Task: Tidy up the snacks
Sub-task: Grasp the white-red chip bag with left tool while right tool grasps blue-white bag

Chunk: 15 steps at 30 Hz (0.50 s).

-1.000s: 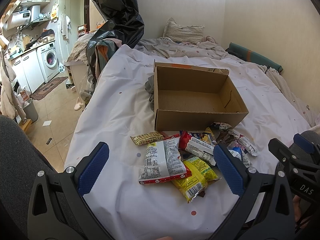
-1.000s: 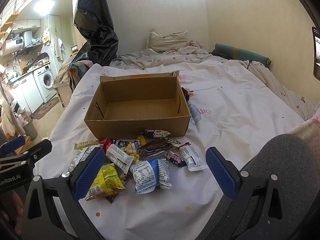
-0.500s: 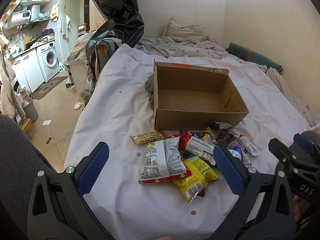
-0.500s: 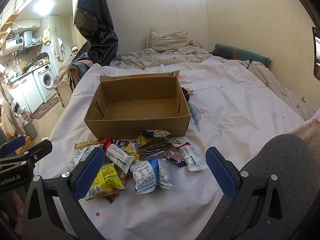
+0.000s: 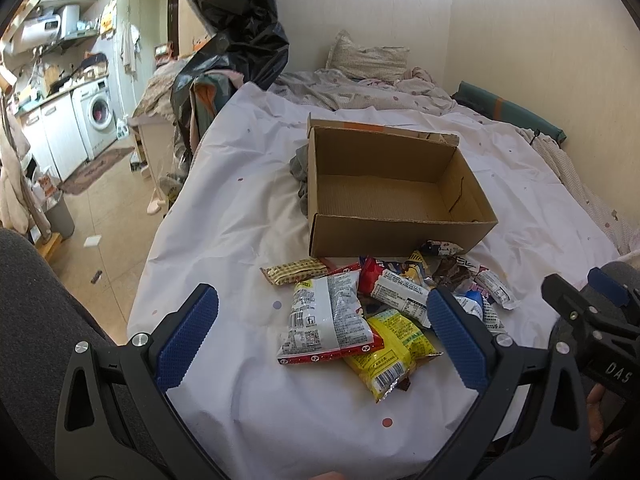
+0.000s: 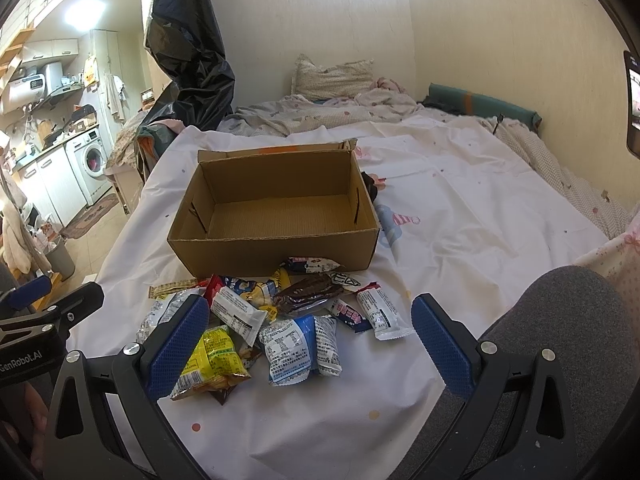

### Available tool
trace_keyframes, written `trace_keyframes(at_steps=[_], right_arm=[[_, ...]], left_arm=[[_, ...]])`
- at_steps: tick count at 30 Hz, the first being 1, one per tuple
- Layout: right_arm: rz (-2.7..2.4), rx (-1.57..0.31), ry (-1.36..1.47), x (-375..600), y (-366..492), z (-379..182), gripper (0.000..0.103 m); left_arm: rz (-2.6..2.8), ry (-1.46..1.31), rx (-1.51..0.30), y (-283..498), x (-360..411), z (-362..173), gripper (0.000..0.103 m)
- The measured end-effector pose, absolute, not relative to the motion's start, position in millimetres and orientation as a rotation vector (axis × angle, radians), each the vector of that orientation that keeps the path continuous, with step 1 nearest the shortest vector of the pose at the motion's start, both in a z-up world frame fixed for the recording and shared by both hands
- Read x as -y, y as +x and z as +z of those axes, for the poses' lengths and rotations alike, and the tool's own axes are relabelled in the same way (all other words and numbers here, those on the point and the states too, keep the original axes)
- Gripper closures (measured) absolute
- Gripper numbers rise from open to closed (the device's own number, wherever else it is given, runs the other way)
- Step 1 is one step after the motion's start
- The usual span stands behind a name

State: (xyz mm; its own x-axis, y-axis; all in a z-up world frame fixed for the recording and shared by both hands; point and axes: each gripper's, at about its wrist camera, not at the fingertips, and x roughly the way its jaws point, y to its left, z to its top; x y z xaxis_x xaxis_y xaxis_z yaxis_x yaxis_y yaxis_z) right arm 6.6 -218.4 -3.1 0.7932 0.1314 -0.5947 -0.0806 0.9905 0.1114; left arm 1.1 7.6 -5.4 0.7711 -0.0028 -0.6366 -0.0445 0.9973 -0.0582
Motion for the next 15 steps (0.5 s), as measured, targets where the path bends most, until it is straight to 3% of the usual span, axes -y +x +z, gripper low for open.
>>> trace_keyframes(at_steps=[6, 11, 15], right_arm=[[0.165, -0.887, 0.157, 240.4, 54.4, -10.3, 0.000], [0.216, -1.216, 0.200, 247.4, 106.0, -56.3, 0.000], [0.271, -1.307, 0.214, 234.7, 121.8, -79.1, 0.000]], left_arm=[[0.068, -0.185, -0.868, 36.4, -37.5, -12.9, 0.000], [0.095, -0.278, -1.083, 81.3, -58.4, -38.0, 0.000], [0.095, -0.362, -1.224, 103.8, -61.2, -66.6, 0.000]])
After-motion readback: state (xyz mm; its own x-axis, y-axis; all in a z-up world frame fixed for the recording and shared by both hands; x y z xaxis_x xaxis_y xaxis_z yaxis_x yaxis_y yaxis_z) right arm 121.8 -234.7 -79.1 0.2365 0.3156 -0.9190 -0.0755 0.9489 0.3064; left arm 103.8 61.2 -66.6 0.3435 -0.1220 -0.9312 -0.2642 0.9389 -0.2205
